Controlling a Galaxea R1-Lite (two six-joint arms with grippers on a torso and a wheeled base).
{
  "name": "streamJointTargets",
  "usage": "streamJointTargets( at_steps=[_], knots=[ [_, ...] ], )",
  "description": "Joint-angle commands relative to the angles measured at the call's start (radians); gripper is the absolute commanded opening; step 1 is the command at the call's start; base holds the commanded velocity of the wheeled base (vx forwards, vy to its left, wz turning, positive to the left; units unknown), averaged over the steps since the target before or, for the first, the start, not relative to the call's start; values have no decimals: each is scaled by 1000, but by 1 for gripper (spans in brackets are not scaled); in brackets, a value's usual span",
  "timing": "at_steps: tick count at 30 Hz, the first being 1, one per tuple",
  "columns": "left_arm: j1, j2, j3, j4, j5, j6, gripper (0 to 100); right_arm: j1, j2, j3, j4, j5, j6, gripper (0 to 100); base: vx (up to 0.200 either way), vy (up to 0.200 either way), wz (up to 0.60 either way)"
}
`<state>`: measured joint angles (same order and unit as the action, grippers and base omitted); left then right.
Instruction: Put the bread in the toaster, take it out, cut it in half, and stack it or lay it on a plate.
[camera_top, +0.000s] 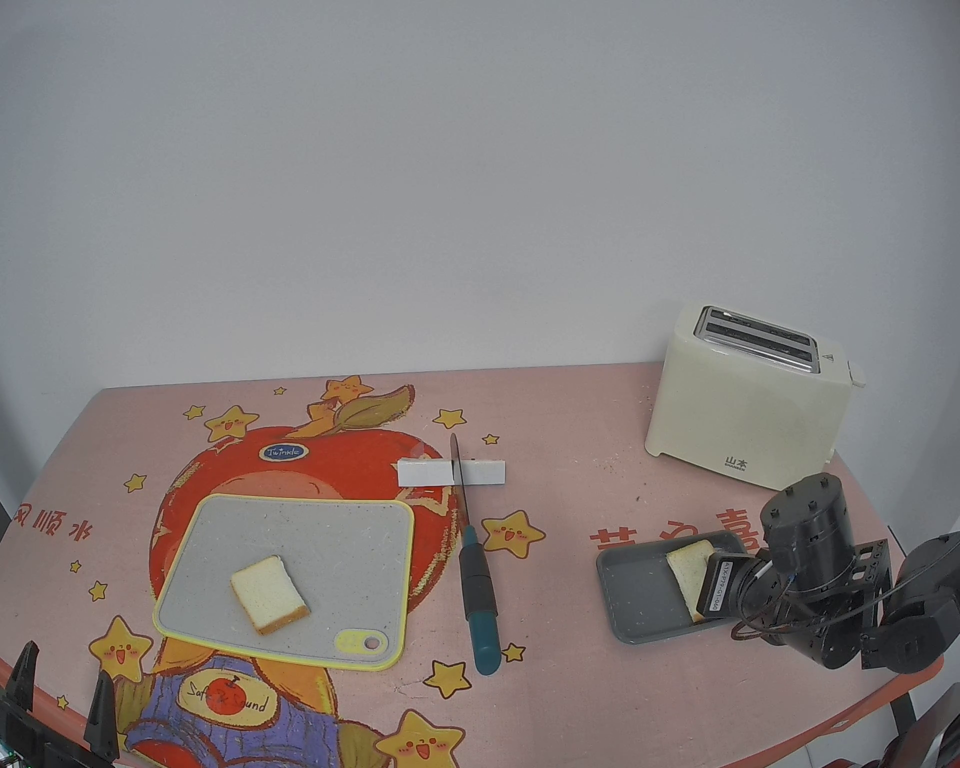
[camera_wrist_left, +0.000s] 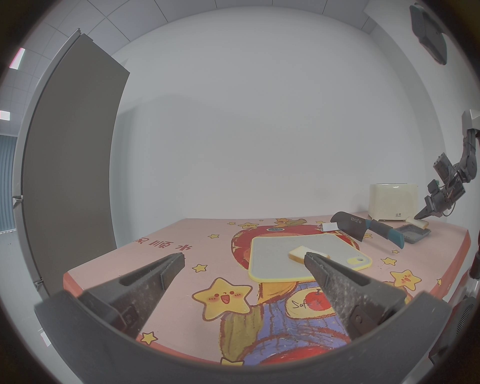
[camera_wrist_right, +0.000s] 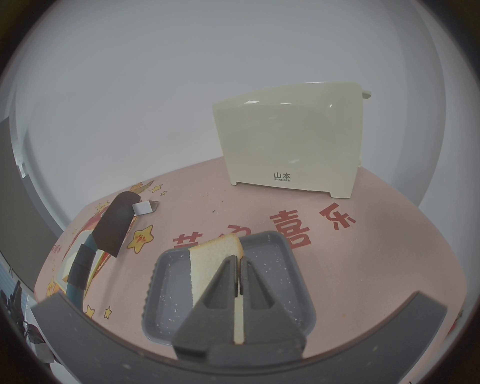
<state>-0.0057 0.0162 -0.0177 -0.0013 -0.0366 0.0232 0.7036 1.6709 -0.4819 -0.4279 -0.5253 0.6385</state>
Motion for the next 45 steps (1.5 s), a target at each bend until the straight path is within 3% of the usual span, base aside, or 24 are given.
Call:
streamJointTargets(
  at_steps=[1,28,29,45],
  knots=[
    [0,1,18,0,0,0,100,4,7,-3,0,-1,0,0,0,0,0],
    [0,1,18,0,0,0,100,37,1,-12,0,-10,0,0,0,0,0],
    [0,1,18,0,0,0,100,37,0,-14,0,-9,0,100,0,0,0],
    [0,1,18,0,1,0,100,53,-16,-14,0,-9,0,100,0,0,0]
  ],
)
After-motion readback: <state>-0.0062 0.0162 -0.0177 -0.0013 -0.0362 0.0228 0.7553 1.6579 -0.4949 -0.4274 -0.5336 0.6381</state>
